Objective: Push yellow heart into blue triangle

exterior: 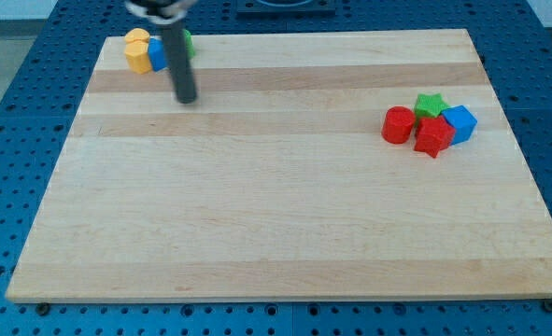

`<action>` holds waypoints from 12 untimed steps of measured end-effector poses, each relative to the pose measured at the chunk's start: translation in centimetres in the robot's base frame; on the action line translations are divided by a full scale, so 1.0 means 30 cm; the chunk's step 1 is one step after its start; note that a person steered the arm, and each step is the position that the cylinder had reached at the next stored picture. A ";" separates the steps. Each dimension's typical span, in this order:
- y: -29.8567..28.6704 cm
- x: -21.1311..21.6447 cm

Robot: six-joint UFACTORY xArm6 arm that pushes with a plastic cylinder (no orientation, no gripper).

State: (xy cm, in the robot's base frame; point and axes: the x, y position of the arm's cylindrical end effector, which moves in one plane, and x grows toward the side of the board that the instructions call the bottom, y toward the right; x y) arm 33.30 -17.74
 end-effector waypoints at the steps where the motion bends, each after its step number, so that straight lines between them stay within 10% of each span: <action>1: -0.288 -0.034; 5: -0.425 -0.472; 12: -0.152 -0.398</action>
